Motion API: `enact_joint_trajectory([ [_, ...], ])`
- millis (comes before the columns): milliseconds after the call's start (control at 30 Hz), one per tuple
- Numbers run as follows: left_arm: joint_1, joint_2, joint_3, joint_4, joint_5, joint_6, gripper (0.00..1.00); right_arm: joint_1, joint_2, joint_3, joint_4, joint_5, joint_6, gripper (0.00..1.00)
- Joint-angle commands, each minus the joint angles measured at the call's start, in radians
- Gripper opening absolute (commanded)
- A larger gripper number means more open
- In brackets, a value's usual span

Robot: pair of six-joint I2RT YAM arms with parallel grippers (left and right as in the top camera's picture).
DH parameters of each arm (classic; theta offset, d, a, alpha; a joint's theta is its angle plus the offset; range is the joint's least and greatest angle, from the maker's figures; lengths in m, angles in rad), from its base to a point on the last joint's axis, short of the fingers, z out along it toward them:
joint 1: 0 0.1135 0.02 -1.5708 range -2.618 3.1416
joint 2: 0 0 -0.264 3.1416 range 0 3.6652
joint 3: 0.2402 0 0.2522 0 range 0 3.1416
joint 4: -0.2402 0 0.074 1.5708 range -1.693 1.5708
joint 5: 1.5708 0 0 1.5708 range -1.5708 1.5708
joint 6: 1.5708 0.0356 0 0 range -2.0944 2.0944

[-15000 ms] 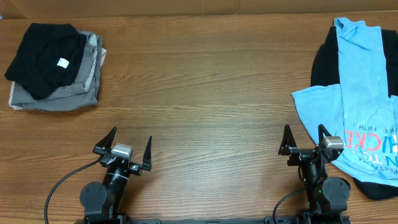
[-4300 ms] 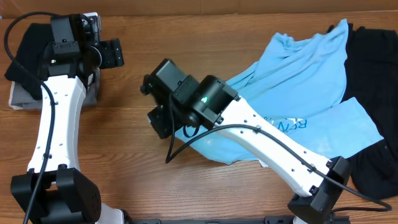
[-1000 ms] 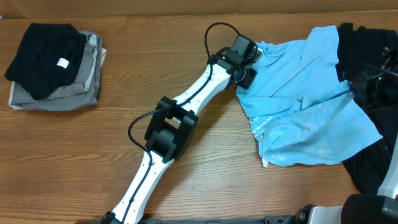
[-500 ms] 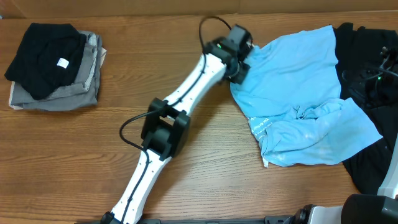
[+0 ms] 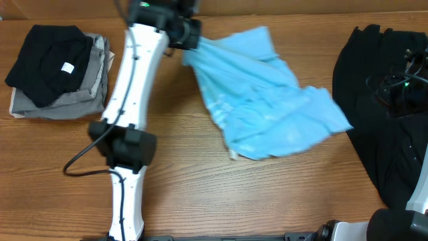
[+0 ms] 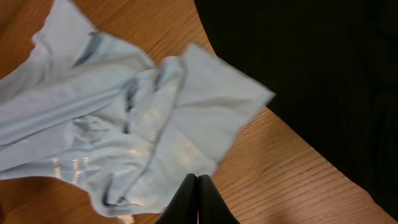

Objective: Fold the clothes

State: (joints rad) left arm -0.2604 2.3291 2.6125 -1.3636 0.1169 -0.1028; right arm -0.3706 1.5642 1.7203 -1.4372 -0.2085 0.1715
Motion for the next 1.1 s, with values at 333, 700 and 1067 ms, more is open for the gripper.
enact_joint_trajectory([
  [333,0.107,-0.249,0.024,-0.103,-0.043,0.025,0.04,0.01,-0.118,0.067,0.002,-0.122,-0.057,0.04],
  [700,0.103,-0.237,0.024,-0.094,-0.043,0.028,0.04,0.317,-0.013,-0.046,0.131,-0.243,-0.085,0.45],
  [1067,0.103,-0.237,0.024,-0.086,-0.043,0.028,0.04,0.642,0.294,-0.14,0.578,-0.211,0.136,0.65],
])
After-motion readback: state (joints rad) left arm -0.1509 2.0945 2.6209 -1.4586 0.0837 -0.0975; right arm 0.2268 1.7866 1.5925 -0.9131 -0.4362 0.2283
